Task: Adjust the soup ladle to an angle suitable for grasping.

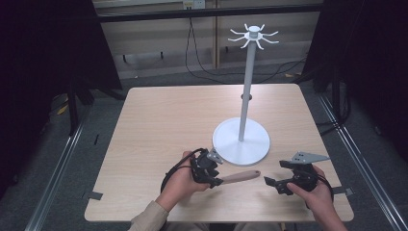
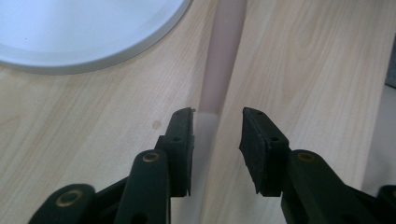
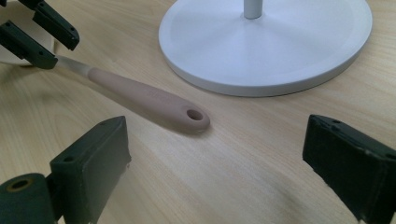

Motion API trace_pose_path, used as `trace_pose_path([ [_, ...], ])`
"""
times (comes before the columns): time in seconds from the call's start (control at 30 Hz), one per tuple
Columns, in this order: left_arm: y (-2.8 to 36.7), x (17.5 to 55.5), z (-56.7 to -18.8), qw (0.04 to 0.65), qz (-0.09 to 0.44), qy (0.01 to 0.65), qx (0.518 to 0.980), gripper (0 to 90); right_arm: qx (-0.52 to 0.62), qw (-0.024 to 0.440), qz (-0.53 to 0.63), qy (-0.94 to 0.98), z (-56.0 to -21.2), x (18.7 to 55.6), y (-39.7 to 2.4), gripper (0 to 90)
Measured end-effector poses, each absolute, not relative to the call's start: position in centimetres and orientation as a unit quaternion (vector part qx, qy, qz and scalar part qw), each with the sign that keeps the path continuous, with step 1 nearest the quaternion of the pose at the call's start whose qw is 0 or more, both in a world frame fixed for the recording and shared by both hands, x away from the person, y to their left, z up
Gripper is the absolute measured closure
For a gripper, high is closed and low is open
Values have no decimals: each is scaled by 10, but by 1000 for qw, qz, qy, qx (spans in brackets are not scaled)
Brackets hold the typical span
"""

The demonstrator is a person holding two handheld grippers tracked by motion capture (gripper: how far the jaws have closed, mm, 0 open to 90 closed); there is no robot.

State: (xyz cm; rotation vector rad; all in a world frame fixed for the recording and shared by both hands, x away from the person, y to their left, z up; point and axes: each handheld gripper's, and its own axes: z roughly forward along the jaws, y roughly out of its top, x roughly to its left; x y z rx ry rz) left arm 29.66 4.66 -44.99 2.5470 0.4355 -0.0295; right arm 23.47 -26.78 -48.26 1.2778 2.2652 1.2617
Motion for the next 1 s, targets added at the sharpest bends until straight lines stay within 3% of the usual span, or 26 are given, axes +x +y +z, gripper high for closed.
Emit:
trace_pose_path([
  [0.53, 28, 304, -458, 233, -13, 137, 963, 592, 439, 123, 433, 778, -483, 235, -269, 71],
  [1.0, 24, 304, -470, 196, -21, 121, 973, 719, 441, 123, 432, 777, -483, 235, -269, 71],
])
